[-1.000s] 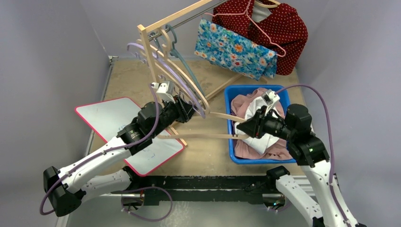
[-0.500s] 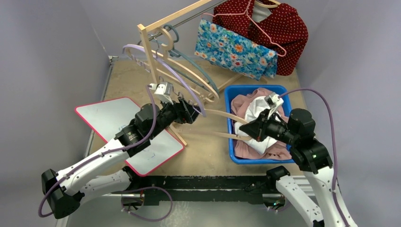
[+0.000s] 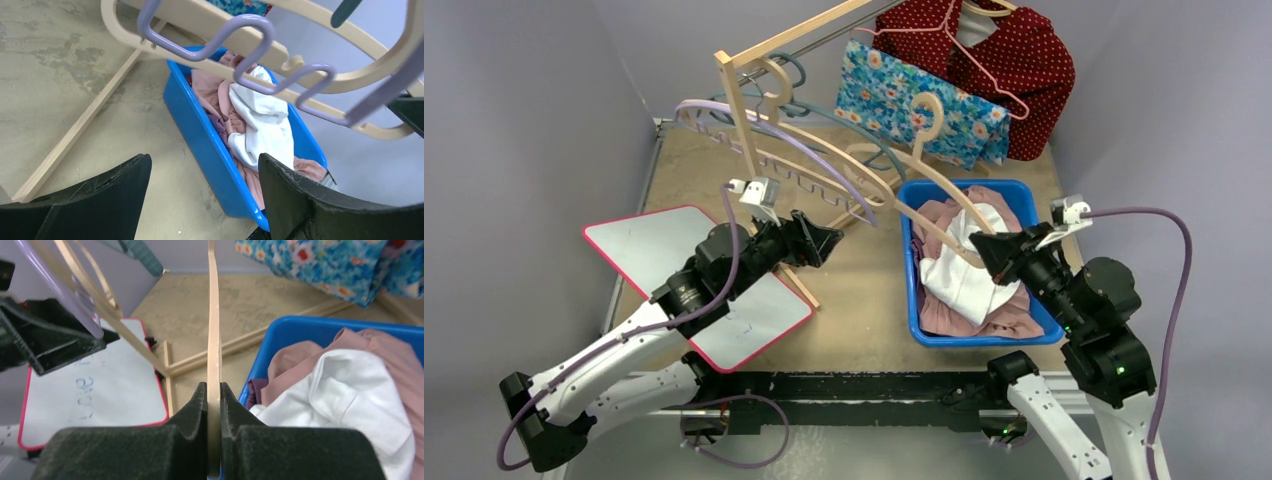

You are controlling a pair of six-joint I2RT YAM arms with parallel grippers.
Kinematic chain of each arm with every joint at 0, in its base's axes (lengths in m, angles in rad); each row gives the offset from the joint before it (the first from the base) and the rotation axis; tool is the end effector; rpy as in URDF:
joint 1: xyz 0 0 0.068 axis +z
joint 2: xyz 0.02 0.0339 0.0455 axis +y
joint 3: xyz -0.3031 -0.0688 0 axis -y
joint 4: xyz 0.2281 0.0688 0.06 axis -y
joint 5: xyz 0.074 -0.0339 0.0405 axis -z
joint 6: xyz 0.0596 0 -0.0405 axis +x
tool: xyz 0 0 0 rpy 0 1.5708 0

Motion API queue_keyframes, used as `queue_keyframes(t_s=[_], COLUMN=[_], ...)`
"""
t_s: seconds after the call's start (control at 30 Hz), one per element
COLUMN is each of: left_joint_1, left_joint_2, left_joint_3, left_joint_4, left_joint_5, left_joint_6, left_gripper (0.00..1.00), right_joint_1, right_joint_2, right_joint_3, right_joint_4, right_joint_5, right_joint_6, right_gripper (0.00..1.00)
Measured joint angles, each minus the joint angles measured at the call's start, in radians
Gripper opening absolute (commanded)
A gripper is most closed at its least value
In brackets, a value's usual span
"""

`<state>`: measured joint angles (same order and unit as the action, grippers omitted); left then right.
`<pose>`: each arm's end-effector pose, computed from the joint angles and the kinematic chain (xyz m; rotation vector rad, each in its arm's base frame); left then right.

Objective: Remove the skirt from the hanger
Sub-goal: Place the hanger at the clothesline.

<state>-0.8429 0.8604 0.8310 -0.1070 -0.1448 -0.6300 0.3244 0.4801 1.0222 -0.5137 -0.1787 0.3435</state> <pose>0.1287 -0.1315 0.3785 0.0781 1.8023 -0.9579 0.0423 0.0254 0.4263 -0.1301 1.5757 0.6642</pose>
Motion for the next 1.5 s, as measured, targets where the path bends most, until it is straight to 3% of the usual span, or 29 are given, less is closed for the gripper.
queue_keyframes(t_s=[0.23, 0.37, 0.73, 1.17, 1.5], left_joint_1=[0.000, 0.000, 0.000, 0.000, 0.000], left_joint_2=[-0.049, -0.076, -0.097, -0.107, -0.088], left_joint_3=[0.021, 0.029, 0.084, 0.086, 0.087], left_joint_4=[-0.060, -0.111, -0.182, -0.197, -0.202], left_joint_5=[-0.006, -0.018, -0.023, -0.025, -0.033], left_joint_6=[0.014, 0.020, 0.048, 0.043, 0.042], left_gripper=[0.78, 0.79, 0.80, 0.79, 0.79], right_joint_1=[0.000, 0.000, 0.000, 0.000, 0.000], right_joint_2=[0.005, 0.023, 0.220, 0.318, 0.364], right_joint_3=[-0.045, -0.132, -0.182, -0.272, -0.303], right_joint_4=[0.233, 0.452, 0.884, 1.160, 1.234], right_joint_5=[0.062, 0.060, -0.008, -0.074, -0.074], right_joint_6=[0.026, 0.053, 0.140, 0.357, 0.476], right_gripper=[0.00, 0.00, 0.00, 0.00, 0.00])
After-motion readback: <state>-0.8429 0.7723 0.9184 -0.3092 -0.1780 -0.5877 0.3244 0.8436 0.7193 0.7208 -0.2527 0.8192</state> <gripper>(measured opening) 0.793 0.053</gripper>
